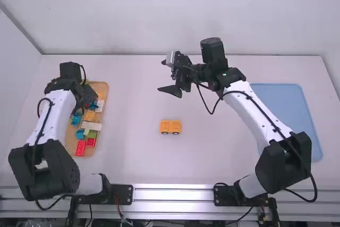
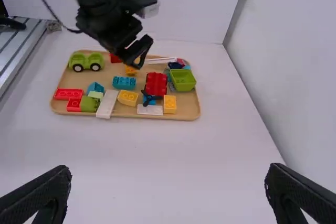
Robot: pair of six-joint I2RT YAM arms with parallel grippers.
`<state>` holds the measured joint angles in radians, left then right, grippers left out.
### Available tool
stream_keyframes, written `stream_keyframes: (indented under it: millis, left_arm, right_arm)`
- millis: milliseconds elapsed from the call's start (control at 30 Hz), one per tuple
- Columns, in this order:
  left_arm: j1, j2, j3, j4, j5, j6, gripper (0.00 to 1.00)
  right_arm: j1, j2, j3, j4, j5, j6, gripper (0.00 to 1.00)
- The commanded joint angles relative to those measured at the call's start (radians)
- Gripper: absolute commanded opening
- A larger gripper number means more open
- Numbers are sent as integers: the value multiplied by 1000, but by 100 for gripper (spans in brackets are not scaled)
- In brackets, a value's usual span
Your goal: Assemble lego blocks to make yellow taxi
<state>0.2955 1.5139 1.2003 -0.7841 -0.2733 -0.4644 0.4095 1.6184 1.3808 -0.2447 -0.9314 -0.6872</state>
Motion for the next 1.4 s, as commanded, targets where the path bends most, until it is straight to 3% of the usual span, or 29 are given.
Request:
stream_keyframes:
  millis: [0, 133, 267, 433, 567, 633, 667, 700, 733, 900, 1000, 1200, 1300, 1367]
  left_arm:
    - [43, 89, 109, -59, 125, 124, 99]
    - [66, 224, 243, -172, 151, 243, 99]
    - [58, 360, 323, -248, 153, 517, 99]
    - [58, 425, 270, -163, 148, 728, 99]
    - [58, 426, 203, -95, 4, 704, 99]
    - [58, 426, 168, -56, 17, 756, 99]
    - [58, 426, 149, -41, 87, 850, 98]
    - [59, 426, 132, -32, 148, 937, 83]
    - [62, 426, 114, -18, 190, 988, 78]
    - [81, 426, 49, 96, 185, 1011, 78]
    - [93, 425, 29, 143, 188, 1007, 68]
    - [121, 426, 29, 145, 207, 1015, 72]
    - [137, 426, 29, 137, 211, 1013, 63]
    - [153, 426, 21, 134, 235, 1021, 51]
  right_arm:
    - [5, 5, 32, -4, -1, 3, 98]
    - [3, 5, 32, -4, 24, 11, 98]
    - [3, 5, 32, -7, 24, 11, 99]
    - [5, 5, 32, 5, 24, 10, 99]
    - [6, 5, 32, 19, 24, 7, 99]
    - [10, 5, 32, 25, 25, 7, 99]
    - [10, 5, 32, 29, 24, 7, 99]
    - [10, 5, 32, 33, 24, 7, 98]
    - [10, 5, 32, 37, 24, 7, 98]
    - [11, 5, 32, 45, 27, 11, 99]
    - [11, 5, 32, 47, 67, 11, 99]
    - [31, 5, 32, 56, 122, 10, 98]
    - [45, 5, 32, 59, 156, 10, 99]
    - [60, 5, 32, 60, 195, 10, 99]
